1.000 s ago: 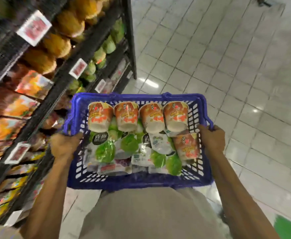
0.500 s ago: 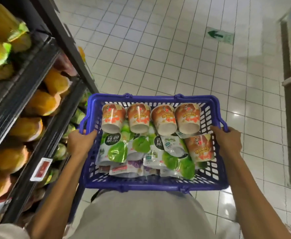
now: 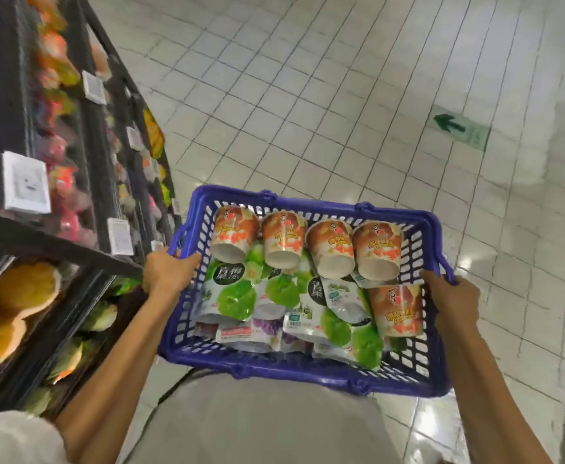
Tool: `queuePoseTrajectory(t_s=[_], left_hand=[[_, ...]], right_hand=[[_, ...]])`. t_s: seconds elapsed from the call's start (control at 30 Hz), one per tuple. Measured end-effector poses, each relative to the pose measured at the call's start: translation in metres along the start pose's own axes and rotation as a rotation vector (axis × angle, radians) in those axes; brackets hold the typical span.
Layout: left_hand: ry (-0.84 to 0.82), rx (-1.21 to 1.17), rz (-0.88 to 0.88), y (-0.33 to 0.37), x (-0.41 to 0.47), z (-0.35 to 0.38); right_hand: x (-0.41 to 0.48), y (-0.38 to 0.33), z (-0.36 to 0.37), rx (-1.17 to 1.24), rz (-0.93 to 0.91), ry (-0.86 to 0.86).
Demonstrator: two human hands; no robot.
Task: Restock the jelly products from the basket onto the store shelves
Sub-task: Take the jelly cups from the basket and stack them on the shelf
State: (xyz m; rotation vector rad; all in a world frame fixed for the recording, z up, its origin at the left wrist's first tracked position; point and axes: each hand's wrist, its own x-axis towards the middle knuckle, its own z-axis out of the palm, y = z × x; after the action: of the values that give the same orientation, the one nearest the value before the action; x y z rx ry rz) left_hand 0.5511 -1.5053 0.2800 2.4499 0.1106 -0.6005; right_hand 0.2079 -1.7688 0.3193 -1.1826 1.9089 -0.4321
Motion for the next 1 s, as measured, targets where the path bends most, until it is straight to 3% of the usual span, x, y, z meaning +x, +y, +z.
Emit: queuePoseTrajectory(t_s=[0.27, 0.5, 0.8, 1.0], left_hand=[[0.157, -0.173, -0.211, 0.077, 0.034, 0.025], [0.321, -0.326, -0.485, 0.107, 0.097, 0.058], [0.564, -0.474, -0.710, 0.164, 0.167, 0.075], [0.668, -0.623, -1.019, 0.187, 0.193, 0.111]], right_hand=[[0.115, -0.182, 0.079, -0.175, -0.191, -0.172], [0.177, -0.338, 0.231, -0.346, -0.419, -0.370], [0.179, -0.496, 0.415, -0.593, -0.660, -0.547], [0.157, -0.553, 0.555, -0.776, -0.836, -0.755]])
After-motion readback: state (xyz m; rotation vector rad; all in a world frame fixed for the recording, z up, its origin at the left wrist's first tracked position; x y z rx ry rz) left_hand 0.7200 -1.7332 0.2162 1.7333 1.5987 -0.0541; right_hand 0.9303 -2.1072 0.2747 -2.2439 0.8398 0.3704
